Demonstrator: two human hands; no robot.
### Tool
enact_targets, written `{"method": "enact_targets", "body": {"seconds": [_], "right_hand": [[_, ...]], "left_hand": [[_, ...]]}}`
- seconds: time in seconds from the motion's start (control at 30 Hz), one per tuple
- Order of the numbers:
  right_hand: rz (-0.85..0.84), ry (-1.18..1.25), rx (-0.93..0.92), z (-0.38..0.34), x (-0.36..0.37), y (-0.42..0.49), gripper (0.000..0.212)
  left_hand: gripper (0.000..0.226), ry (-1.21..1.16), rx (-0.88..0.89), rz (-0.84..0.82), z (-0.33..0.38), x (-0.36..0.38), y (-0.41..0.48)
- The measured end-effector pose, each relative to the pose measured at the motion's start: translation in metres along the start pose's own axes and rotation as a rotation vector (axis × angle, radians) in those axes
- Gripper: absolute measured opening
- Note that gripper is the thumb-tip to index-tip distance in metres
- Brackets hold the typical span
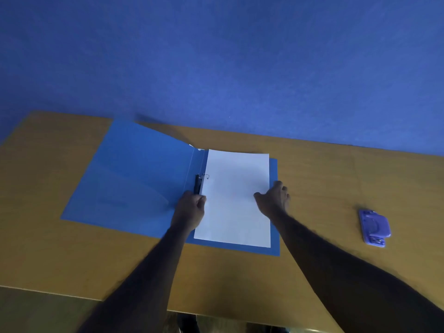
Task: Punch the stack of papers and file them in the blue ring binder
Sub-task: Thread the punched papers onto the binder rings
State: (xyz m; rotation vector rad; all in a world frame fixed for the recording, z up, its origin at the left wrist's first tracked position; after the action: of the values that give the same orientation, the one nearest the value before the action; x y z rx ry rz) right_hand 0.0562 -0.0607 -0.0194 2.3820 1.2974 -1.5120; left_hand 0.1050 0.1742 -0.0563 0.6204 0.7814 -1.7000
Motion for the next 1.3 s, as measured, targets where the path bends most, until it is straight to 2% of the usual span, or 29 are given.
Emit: {"method": "enact_targets", "body": {"seconds": [0.1, 0.2, 0.3, 0.37, 0.43, 0.67, 0.97, 1.07, 1.3], "right_hand": [[0.082, -0.208, -0.302, -0.012, 0.008, -0.015, 0.071], [-0.103, -0.375, -0.6, -0.029, 0.032, -0.029, 0.072], [-0.277, -0.535, -0.694, -0.031, 0.056, -0.042, 0.075], [-0.319, -0.6, -0.703, -0.024, 0.068, -0.045, 0.076], [-0.312, -0.646, -0.703, -0.017, 0.076, -0.044, 0.077], [-0.322, -0.694, -0.67, -0.024, 0.083, -0.042, 0.082], [-0.388, -0.743, -0.64, -0.038, 0.081, -0.045, 0.083], [-0.409, -0.769, -0.627, -0.043, 0.079, -0.047, 0.088], [-0.425, -0.844, -0.596, -0.057, 0.08, -0.048, 0.091]], "left_hand": [[0.028, -0.022, 0.02, 0.001, -0.002, 0.001, 0.0], [0.023, -0.1, 0.005, 0.023, -0.003, 0.0, 0.001], [0.012, -0.21, 0.0, 0.099, -0.003, -0.002, -0.002], [0.013, -0.264, -0.019, 0.182, -0.003, -0.004, -0.005], [0.024, -0.273, -0.067, 0.244, -0.005, -0.004, -0.007], [0.038, -0.13, -0.096, 0.259, -0.01, 0.001, -0.007], [0.056, 0.033, -0.103, 0.409, -0.001, 0.016, -0.022], [0.052, 0.02, -0.145, 0.404, 0.001, 0.016, -0.021], [0.042, 0.093, -0.119, 0.394, 0.005, 0.014, -0.023]]}}
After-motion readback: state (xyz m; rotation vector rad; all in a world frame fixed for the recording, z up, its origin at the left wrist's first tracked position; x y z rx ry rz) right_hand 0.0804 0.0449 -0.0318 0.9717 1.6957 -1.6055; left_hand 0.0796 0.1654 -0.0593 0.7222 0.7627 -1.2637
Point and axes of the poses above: each hand's wrist, its own y-axis towards the middle knuckle, its own x-axis out of the palm, z = x × y, the point moved 2 cm from there along y, towards the middle knuckle, and after that the axes turned 2 degrees about -y, right-handed, at the moved point
